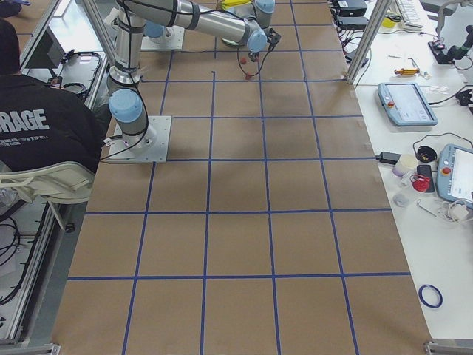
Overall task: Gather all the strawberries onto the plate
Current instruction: 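Carry the last strawberry toward the plate and open the right gripper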
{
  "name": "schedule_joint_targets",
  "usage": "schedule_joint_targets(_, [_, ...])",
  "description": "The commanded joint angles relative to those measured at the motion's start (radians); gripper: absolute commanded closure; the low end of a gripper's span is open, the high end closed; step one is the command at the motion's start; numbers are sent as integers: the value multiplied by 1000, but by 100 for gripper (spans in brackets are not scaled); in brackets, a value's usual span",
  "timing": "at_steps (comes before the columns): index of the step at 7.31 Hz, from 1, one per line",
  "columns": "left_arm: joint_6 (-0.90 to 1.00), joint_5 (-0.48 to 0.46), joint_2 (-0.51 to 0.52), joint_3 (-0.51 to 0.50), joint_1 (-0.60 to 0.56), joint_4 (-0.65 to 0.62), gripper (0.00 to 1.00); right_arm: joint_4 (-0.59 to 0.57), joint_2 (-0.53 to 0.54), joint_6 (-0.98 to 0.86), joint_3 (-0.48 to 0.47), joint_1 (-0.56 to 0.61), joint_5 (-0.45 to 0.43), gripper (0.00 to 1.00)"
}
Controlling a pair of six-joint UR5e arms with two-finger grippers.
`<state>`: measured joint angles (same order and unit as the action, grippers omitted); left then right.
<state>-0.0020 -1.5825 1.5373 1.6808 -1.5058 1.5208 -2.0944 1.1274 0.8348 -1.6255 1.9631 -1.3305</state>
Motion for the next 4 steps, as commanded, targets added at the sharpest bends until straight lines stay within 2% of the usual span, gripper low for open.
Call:
schedule_joint_targets(1, [-1,-1,-2,5,-1,-4,0,-57,-64,-46,1,69,2,100])
schedule_joint_targets(3, [0,-1,-2,7,-1,-2,0,-58,-89,-62,-4,73,2,100])
schedule_joint_targets(4, [0,-1,-2,7,-1,-4,0,-58,-99,-94,-10,73,2,82])
